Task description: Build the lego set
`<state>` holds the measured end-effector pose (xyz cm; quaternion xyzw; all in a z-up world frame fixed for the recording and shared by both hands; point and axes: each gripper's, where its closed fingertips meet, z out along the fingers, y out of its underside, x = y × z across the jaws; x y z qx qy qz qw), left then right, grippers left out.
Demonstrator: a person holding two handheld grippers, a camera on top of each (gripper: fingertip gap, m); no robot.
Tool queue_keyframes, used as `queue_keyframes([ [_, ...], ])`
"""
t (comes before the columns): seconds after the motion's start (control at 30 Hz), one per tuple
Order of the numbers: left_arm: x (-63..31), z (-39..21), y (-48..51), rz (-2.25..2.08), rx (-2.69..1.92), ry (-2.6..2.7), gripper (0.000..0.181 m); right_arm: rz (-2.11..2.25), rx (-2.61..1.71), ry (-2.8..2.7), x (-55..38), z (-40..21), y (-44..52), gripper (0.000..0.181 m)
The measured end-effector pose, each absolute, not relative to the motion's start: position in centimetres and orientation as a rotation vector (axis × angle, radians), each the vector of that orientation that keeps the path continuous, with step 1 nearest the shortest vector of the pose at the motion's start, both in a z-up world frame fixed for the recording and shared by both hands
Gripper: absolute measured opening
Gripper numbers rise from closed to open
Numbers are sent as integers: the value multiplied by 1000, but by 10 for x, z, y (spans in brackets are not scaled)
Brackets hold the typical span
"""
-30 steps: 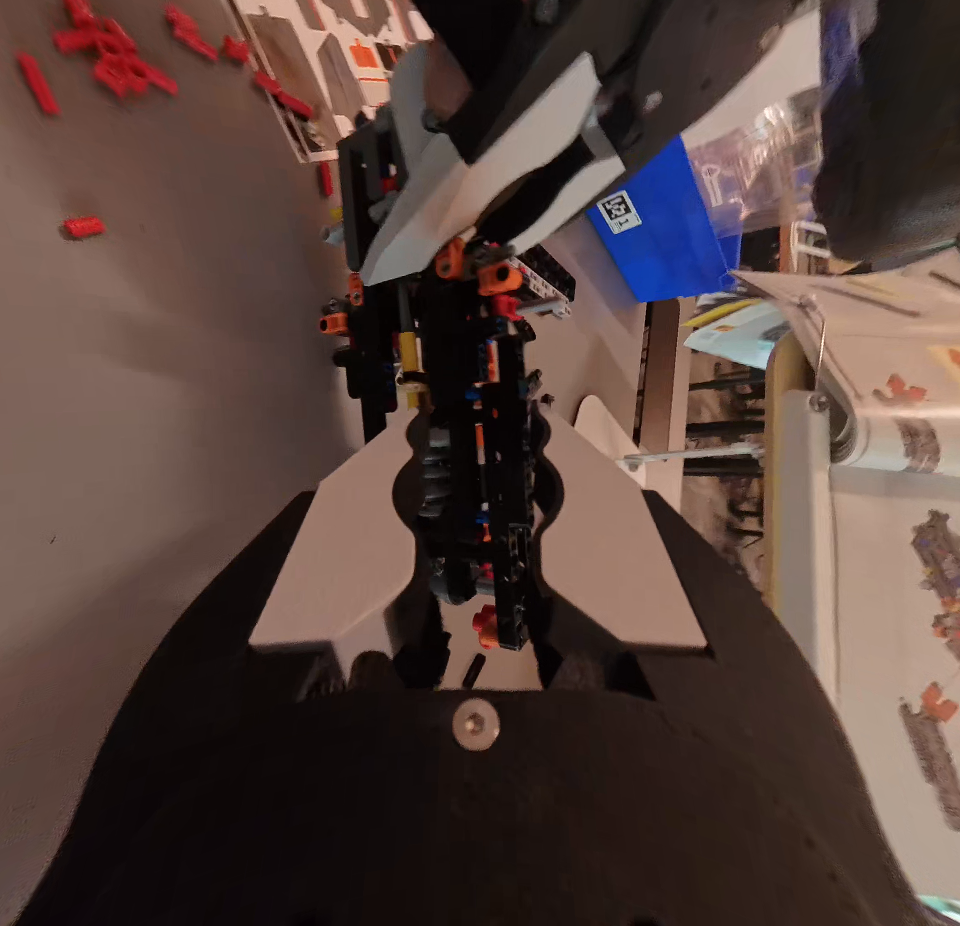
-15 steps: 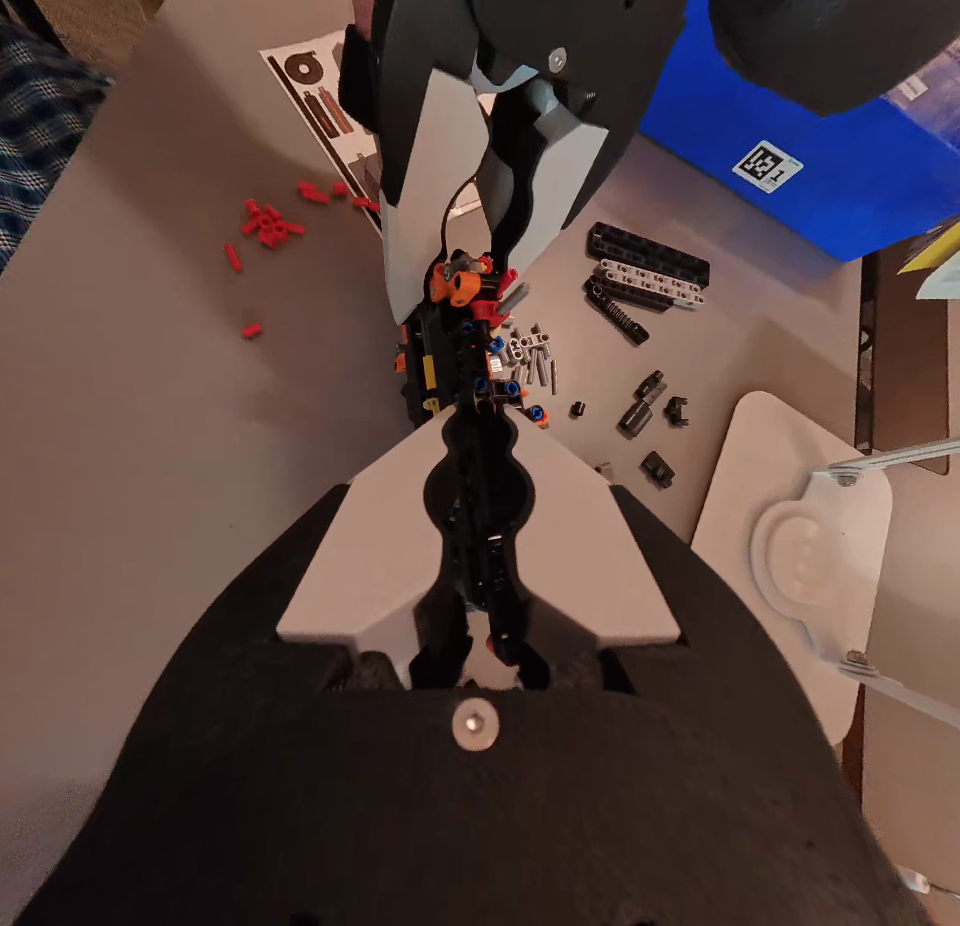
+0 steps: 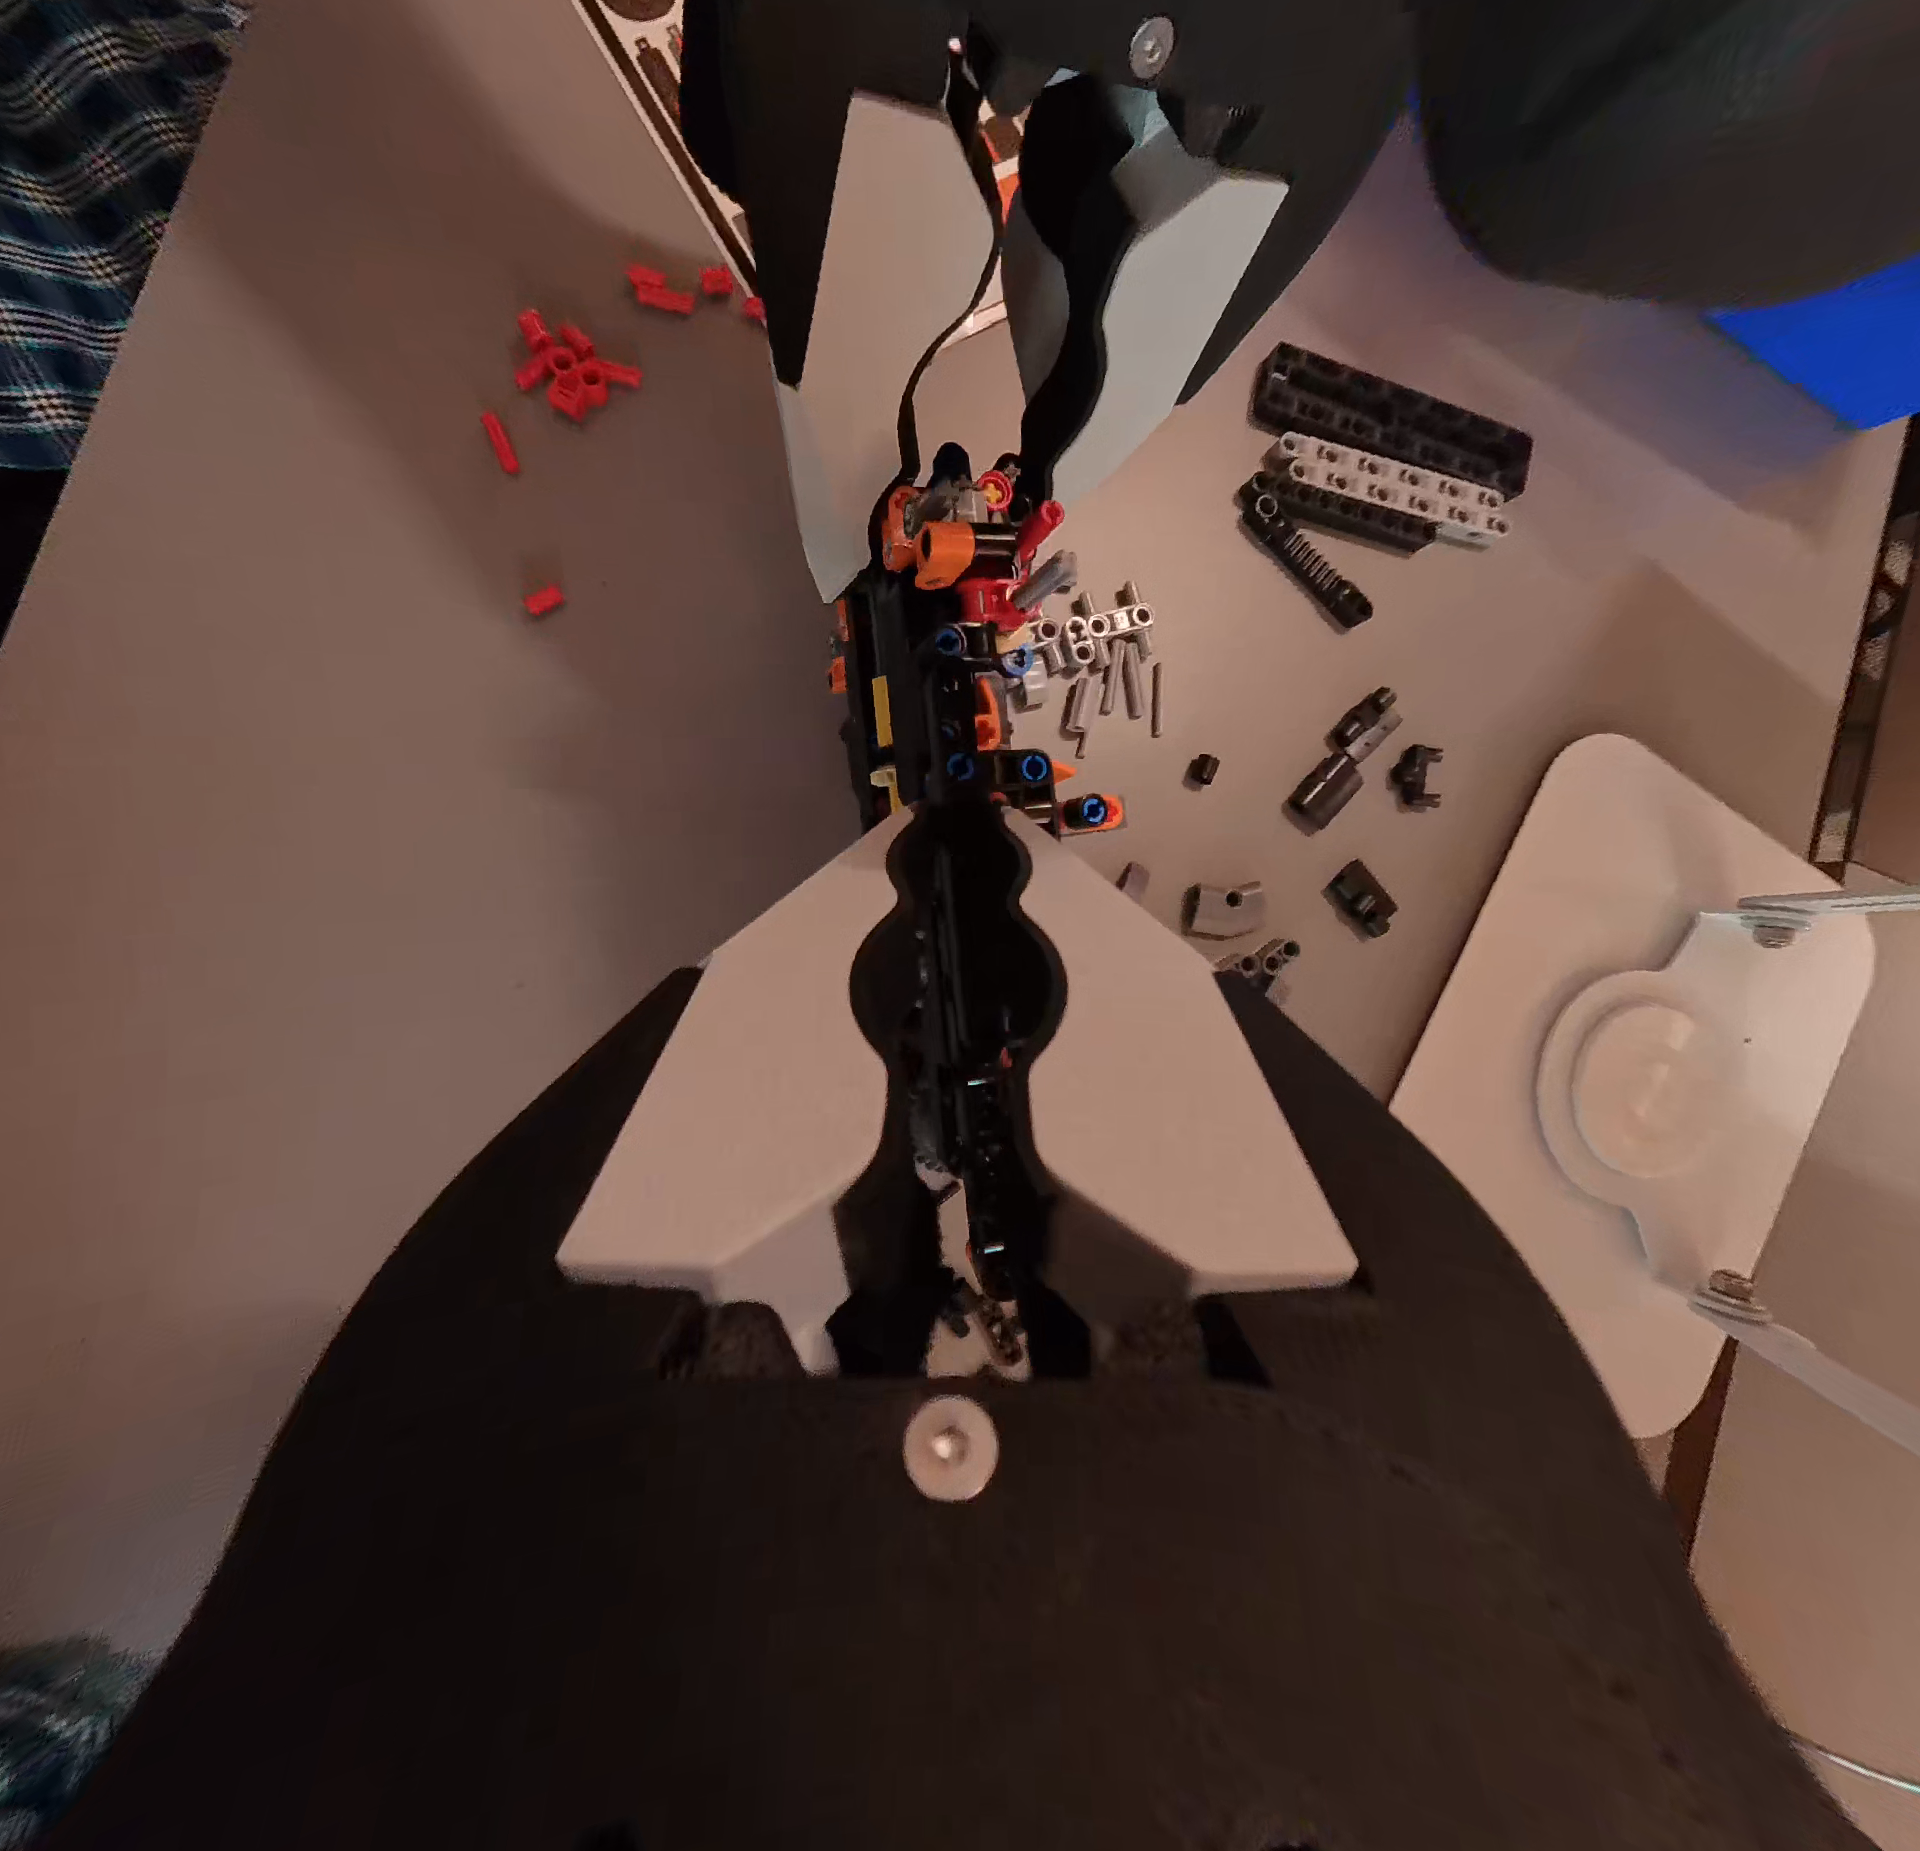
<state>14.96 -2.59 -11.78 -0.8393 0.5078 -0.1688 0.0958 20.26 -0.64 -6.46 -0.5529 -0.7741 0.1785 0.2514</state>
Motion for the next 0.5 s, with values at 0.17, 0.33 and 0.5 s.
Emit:
queue_keyframes([
  [0.17, 148, -119, -27, -480, -2493, 1507, 38, 509, -1555, -2157, 202, -66, -8, 6],
  [0.33, 153, -112, -21, -518, -2405, 1436, 45, 585, -1564, -2144, 203, -65, -7, 6],
  [0.5, 165, -95, -14, -506, -2234, 1399, 64, 603, -1565, -2140, 202, -65, -8, 5],
])
